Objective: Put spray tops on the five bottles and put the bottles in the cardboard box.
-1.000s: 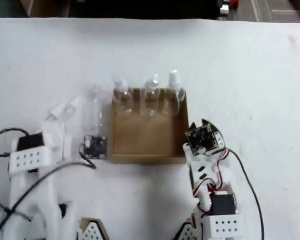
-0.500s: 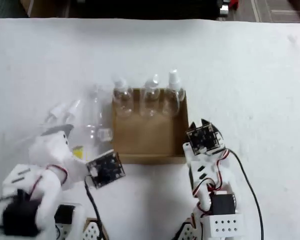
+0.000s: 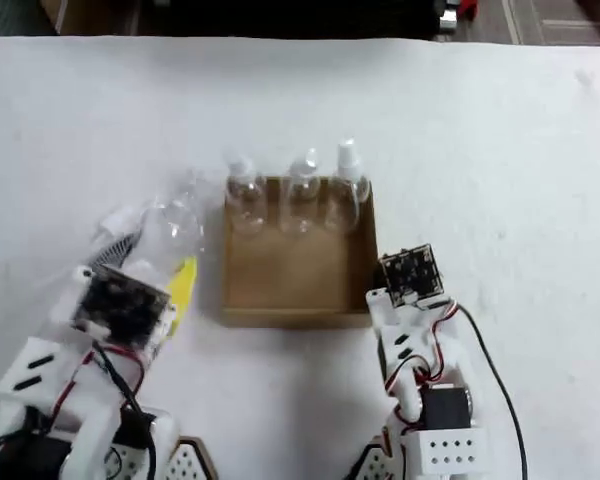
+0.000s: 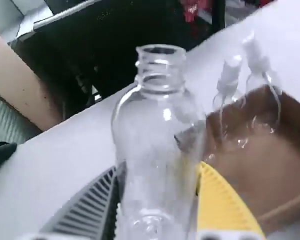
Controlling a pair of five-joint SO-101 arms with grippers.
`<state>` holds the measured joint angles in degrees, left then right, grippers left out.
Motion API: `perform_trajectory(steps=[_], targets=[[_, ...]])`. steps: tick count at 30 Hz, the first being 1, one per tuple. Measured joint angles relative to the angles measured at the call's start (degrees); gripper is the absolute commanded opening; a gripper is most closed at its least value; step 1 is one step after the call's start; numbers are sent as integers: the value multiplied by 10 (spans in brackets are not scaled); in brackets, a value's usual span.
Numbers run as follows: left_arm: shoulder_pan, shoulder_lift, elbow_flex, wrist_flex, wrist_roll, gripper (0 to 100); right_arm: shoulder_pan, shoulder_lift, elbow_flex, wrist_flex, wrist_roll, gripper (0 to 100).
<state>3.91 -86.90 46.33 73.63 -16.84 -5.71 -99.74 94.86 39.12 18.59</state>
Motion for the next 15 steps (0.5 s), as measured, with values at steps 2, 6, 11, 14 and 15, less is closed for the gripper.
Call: perform_trajectory(steps=[2, 6, 11, 14, 15], targets=[[3, 0, 33, -41, 39, 28, -1, 0, -27, 18, -30, 70], [28, 1, 98, -88, 62, 27, 0, 0, -131, 98, -85, 70], [96, 1, 164, -106, 88, 27, -40, -7, -274, 160, -93, 70], [125, -31, 193, -131, 96, 27, -102, -10, -364, 200, -96, 71], [132, -47, 204, -139, 96, 27, -132, -10, -390, 213, -96, 71]])
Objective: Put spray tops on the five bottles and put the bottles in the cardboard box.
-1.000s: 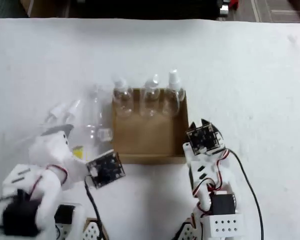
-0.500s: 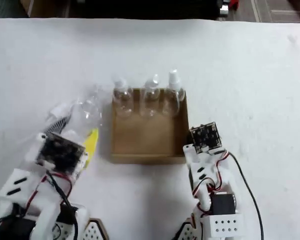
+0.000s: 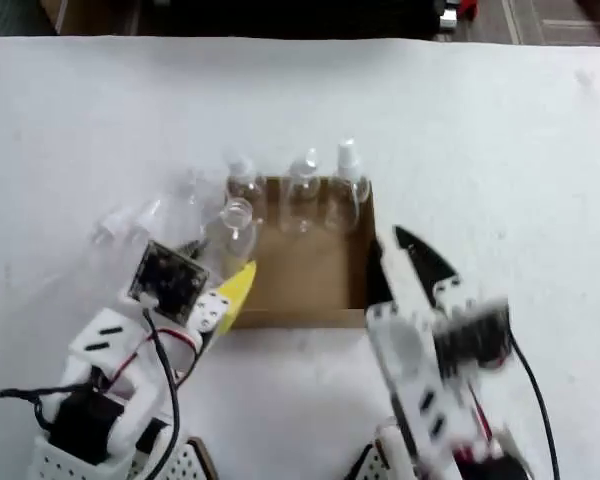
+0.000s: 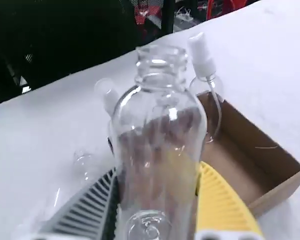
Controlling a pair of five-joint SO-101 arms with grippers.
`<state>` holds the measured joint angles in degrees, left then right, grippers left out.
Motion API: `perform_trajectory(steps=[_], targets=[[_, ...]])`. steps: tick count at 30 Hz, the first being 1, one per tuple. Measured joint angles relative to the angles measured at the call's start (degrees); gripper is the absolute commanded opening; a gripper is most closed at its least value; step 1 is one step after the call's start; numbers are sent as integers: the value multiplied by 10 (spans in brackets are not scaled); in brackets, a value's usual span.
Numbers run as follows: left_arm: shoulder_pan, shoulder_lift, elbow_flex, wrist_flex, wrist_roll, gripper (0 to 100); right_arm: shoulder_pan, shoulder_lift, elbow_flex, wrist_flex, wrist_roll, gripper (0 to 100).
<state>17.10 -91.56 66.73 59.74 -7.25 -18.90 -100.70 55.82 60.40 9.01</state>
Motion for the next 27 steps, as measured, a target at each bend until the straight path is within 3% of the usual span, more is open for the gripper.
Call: perform_trajectory(steps=[6, 12, 17, 27], targets=[[57, -120, 93, -55, 1, 27, -144, 60, -49, -30, -1, 71], [64, -124, 153, -120, 1, 27, -241, 202, -124, -43, -1, 111], [68, -124, 155, -128, 3, 27, -246, 297, -155, -47, -1, 303], [68, -124, 155, -128, 4, 27, -251, 401, -154, -108, -2, 228]])
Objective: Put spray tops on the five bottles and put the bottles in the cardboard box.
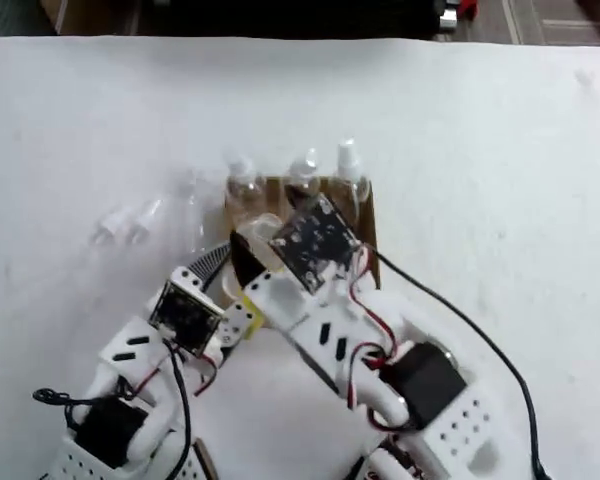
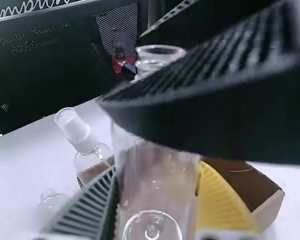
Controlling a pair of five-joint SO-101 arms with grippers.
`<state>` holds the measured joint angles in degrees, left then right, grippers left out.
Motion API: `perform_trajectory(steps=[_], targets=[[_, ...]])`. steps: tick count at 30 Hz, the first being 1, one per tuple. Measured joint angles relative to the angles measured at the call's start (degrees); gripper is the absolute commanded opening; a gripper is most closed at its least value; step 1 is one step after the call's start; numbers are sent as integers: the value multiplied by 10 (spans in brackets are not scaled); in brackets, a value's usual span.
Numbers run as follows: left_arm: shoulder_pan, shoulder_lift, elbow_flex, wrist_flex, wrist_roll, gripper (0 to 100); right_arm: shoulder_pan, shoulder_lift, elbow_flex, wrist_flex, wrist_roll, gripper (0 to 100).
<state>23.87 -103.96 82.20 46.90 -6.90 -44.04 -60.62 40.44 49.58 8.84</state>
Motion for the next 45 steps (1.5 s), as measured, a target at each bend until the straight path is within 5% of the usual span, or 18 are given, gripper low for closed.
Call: perform_trajectory(steps=[17, 23, 28, 33, 45], targets=[[-19, 0, 4, 0, 1, 27, 34, 1, 0, -13, -60, 207], [-19, 0, 4, 0, 1, 27, 34, 0, 7, -14, -60, 9], [-19, 0, 4, 0, 1, 37, 38, 0, 7, -14, -60, 14], [-19, 0, 4, 2, 1, 173, 40, 0, 7, -14, -62, 16], [-29, 1, -36, 84, 4, 203, 40, -1, 26, -25, -62, 16]])
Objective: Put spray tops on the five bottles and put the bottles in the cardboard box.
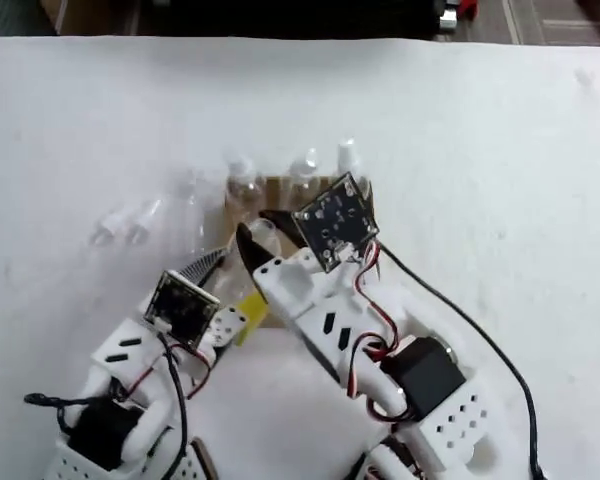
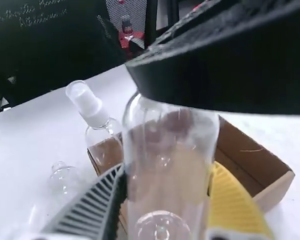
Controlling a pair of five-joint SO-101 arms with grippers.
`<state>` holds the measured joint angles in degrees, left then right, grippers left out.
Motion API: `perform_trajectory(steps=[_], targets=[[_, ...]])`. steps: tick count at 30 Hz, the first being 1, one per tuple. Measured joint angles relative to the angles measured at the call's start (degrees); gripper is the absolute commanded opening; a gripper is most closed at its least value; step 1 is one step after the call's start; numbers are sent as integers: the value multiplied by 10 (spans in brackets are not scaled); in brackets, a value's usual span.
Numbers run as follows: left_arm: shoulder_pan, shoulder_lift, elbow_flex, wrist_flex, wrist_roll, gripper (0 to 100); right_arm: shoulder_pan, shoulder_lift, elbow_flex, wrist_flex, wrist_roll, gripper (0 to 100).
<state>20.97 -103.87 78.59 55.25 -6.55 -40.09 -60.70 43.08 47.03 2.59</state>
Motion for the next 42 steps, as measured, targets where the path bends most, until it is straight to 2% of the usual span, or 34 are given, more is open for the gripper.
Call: perform_trajectory(steps=[6, 11, 17, 19, 21, 24, 26, 42], targets=[[44, 0, -35, 63, 21, 231, -1, -10, 52, -69, 1, 16], [57, 0, -36, 70, 24, 234, -25, -10, 73, -98, 1, 16], [54, 0, -36, 77, 20, 234, -26, -11, 73, -91, 1, 18], [33, 0, -35, 70, 20, 234, -20, -17, 55, -65, 1, 22], [9, -3, -22, 46, 19, 233, -12, -35, 32, -28, 1, 72], [-1, -9, -6, 10, 19, 232, -10, -68, 4, 16, 2, 220], [-13, -5, -3, 4, 20, 232, -10, -77, 3, 31, 1, 278], [-35, -1, -2, 4, 20, 230, -34, -16, -12, 43, -3, 244]])
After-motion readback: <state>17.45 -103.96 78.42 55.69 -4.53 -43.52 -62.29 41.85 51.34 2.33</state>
